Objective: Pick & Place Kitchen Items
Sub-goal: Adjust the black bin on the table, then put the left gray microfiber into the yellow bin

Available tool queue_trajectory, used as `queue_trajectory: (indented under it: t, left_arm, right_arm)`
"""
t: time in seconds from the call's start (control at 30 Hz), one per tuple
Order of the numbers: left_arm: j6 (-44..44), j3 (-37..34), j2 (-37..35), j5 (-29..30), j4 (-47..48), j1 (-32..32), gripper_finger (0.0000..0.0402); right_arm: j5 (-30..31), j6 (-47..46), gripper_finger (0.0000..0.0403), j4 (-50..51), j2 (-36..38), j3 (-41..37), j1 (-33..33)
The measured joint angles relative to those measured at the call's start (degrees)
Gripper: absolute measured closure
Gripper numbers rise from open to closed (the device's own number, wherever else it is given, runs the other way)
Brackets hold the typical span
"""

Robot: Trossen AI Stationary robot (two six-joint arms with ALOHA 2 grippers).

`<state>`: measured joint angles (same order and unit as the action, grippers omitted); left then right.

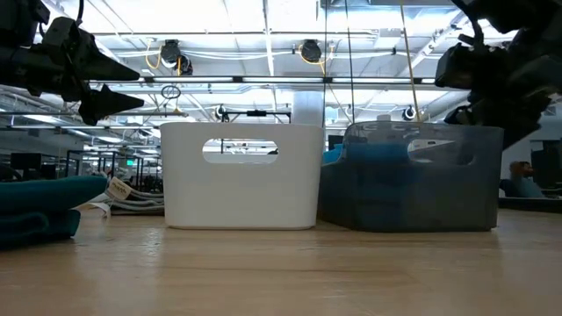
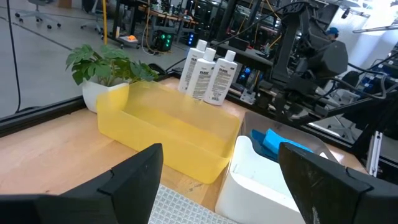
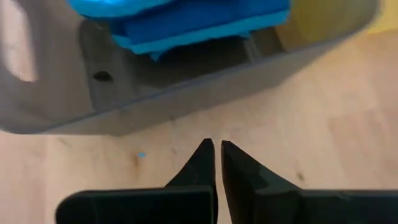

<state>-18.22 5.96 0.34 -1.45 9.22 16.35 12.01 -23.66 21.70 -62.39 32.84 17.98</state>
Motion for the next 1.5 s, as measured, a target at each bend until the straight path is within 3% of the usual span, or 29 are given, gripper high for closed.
queue_trajectory:
  t: [0.63, 0.77, 1.0, 1.17, 1.5]
  left_arm:
    - [0.0, 0.0, 0.0, 0.0, 0.0, 0.0, 0.0078]
    - [0.0, 0.0, 0.0, 0.0, 0.0, 0.0, 0.0078]
    - [0.0, 0.0, 0.0, 0.0, 0.0, 0.0, 0.0078]
    - [0.0, 0.0, 0.0, 0.0, 0.0, 0.0, 0.0078]
    - [0.0, 0.0, 0.0, 0.0, 0.0, 0.0, 0.0078]
  right_arm:
    - [-1.9, 3.9, 0.0403, -10.7, -3.2, -0.9, -0.1]
    - [-4.8, 5.1, 0.0403, -13.0, -5.1, -0.9, -1.7]
    - [-4.8, 4.2, 0.0403, -13.0, -5.6, -0.9, -3.8]
    - [-4.8, 4.4, 0.0403, -11.3, -3.0, -0.9, -3.8]
    - [-4.7, 3.7, 0.0403, -9.5, 9.5, -0.9, -3.7]
